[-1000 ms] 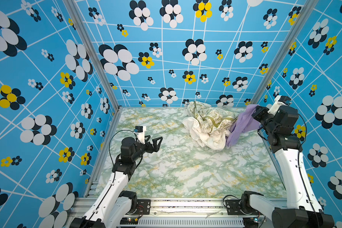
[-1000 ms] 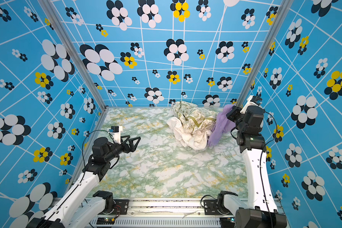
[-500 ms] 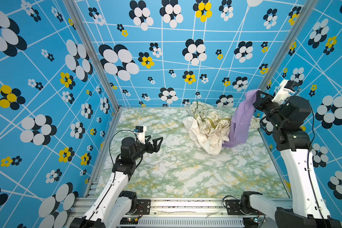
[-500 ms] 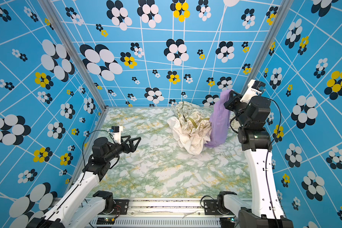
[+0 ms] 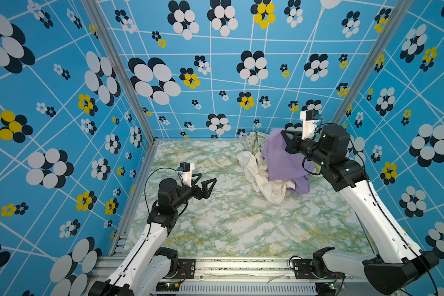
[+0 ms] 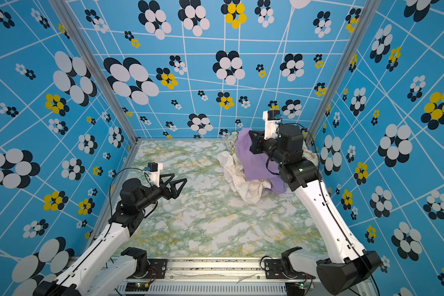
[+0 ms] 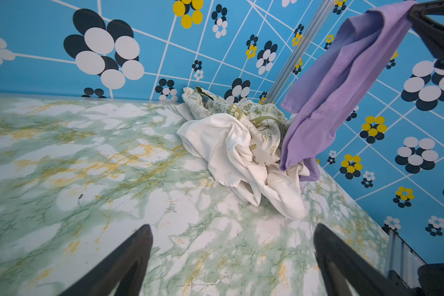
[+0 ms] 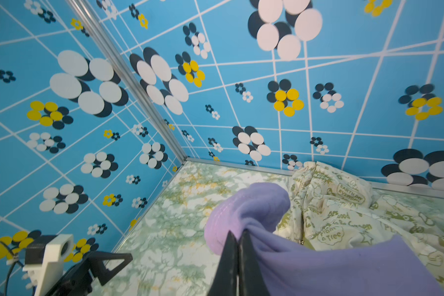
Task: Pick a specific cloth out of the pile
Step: 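Swing the purple cloth toward the left gripper while the left gripper reaches over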
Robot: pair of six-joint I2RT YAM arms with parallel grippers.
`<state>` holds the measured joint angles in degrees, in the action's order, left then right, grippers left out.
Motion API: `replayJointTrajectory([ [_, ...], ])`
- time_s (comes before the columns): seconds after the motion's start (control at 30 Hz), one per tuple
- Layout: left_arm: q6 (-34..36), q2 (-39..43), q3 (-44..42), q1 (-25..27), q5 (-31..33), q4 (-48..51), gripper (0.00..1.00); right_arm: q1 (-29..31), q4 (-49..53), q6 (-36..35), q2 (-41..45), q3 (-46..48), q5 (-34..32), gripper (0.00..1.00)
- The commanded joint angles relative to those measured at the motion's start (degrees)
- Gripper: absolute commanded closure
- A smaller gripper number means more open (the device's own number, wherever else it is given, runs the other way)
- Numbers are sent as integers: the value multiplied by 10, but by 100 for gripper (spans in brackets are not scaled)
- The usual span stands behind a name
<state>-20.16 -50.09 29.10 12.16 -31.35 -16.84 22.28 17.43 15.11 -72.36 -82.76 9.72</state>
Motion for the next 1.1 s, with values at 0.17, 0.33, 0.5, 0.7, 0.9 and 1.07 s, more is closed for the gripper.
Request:
replayJointTrajectory([
  [0.17,49,-27,15,62,-7,-83,1,90,37,-52,-41,47,36,100],
  [0.33,106,-66,25,99,-27,-124,1,120,64,-72,-58,59,41,100],
  [0.5,157,-94,28,133,-18,-156,1,129,66,-83,-60,71,46,100],
  [0.7,184,-141,39,155,-26,-196,1,132,66,-94,-59,82,57,100],
  [0.9,197,-186,42,168,-35,-249,1,134,66,-103,-56,92,62,100],
  [1.07,202,-215,52,178,-37,-273,1,134,67,-109,-55,96,66,100],
])
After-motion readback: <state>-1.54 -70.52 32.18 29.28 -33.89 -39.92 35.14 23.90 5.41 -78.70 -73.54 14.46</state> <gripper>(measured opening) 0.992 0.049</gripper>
